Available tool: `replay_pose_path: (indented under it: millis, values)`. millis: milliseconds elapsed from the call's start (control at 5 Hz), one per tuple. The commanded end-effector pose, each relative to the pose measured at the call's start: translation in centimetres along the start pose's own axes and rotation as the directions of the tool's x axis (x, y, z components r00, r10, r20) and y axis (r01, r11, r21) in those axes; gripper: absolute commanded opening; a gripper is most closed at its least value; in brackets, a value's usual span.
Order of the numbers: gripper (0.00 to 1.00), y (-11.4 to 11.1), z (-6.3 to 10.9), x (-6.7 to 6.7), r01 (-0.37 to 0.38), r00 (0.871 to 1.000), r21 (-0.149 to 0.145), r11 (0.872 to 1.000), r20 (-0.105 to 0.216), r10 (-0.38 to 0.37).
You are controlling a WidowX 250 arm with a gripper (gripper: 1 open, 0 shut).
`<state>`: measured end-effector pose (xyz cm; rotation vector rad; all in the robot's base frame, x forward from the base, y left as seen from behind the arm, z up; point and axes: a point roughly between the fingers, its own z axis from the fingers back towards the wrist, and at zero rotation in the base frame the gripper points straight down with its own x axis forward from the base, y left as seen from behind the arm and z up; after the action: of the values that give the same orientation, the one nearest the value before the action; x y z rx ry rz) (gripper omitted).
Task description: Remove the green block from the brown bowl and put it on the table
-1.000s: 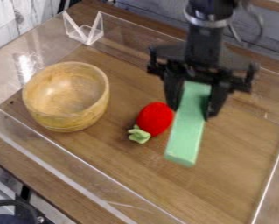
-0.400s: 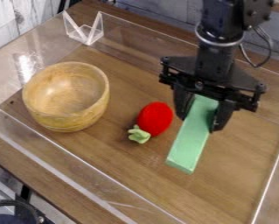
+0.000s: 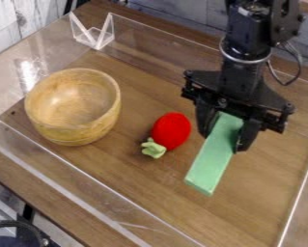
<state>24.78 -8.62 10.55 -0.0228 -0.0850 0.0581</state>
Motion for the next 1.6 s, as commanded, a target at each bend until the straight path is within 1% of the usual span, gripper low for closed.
replay_pose_path:
  millis: [0,200,400,600,800,1000,1200,1400]
  values:
    - [0.0,1.0,1.8,0.7,-0.025,0.999,-0.009,1.0,0.04,0.025]
    - [0.0,1.6,1.4,1.1,0.012,0.999,-0.01,1.0,0.043,-0.012]
    - [0.0,0.0,0.9,0.2,-0.058,0.997,-0.01,0.998,0.05,0.058]
    - [0.0,-1.8,-0.4,-0.4,-0.108,0.992,-0.031,0.994,0.057,0.109]
    - [0.0,-3.4,-2.6,-0.3,-0.101,0.993,-0.061,0.993,0.051,0.104]
    - [0.0,-4.1,-4.5,-0.6,-0.086,0.995,-0.079,0.993,0.044,0.089]
    - [0.0,-3.6,-4.3,-0.6,-0.037,0.998,-0.044,0.998,0.043,0.039]
    - [0.0,-3.3,-4.1,-0.8,-0.021,0.999,-0.027,0.999,0.034,0.022]
